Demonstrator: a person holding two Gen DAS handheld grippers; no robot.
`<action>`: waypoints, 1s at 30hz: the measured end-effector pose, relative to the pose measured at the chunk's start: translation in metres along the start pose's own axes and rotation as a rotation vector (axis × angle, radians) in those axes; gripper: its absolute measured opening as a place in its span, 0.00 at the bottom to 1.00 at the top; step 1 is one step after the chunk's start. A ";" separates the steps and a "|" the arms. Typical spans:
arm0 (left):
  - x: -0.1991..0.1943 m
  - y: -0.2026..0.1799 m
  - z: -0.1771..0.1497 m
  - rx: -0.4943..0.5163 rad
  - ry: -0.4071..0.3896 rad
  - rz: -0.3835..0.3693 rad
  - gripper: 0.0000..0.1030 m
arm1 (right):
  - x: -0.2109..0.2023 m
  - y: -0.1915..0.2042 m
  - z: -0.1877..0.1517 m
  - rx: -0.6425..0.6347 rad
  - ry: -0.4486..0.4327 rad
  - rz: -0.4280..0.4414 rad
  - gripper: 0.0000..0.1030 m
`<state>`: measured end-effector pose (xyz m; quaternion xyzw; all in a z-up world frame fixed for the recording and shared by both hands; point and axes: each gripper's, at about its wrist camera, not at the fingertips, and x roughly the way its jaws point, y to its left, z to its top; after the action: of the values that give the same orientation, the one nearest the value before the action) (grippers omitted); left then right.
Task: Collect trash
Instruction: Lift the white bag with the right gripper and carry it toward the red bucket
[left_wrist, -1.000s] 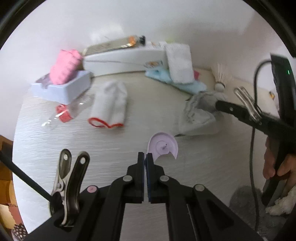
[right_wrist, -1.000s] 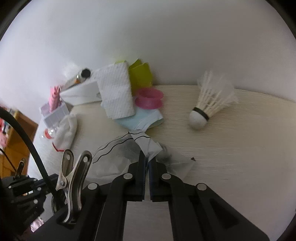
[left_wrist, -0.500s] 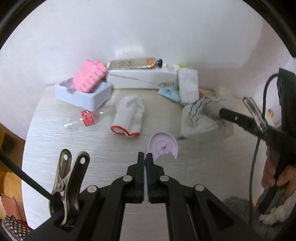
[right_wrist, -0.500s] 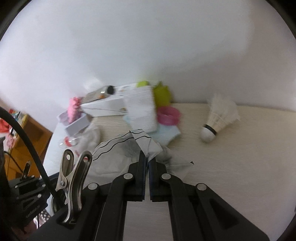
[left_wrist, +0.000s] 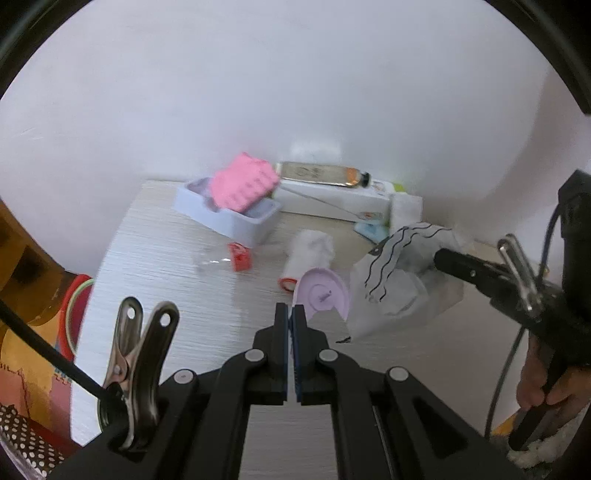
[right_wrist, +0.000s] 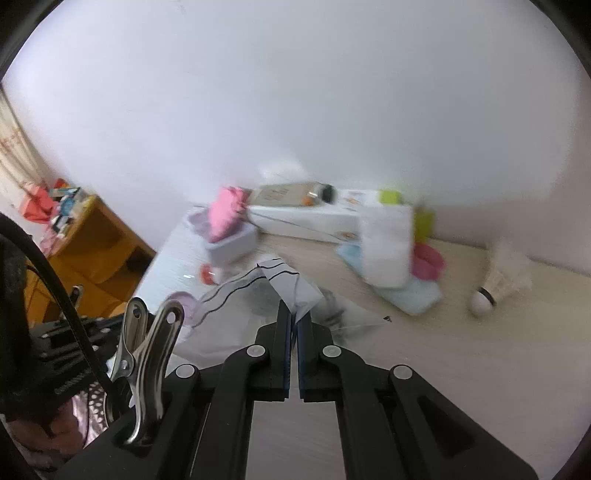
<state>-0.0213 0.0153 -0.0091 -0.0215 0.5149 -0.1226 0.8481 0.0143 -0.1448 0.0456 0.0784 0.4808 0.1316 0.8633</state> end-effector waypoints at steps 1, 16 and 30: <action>-0.002 0.003 0.001 -0.006 0.000 0.003 0.02 | 0.000 0.006 0.003 -0.005 -0.001 0.016 0.03; -0.062 0.073 0.021 -0.134 -0.135 0.066 0.01 | 0.004 0.111 0.051 -0.179 -0.031 0.171 0.03; -0.086 0.158 0.034 -0.263 -0.172 0.110 0.01 | 0.018 0.177 0.095 -0.315 -0.026 0.321 0.03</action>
<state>0.0006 0.1856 0.0559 -0.1145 0.4526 -0.0051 0.8843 0.0773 0.0284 0.1276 0.0197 0.4243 0.3396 0.8392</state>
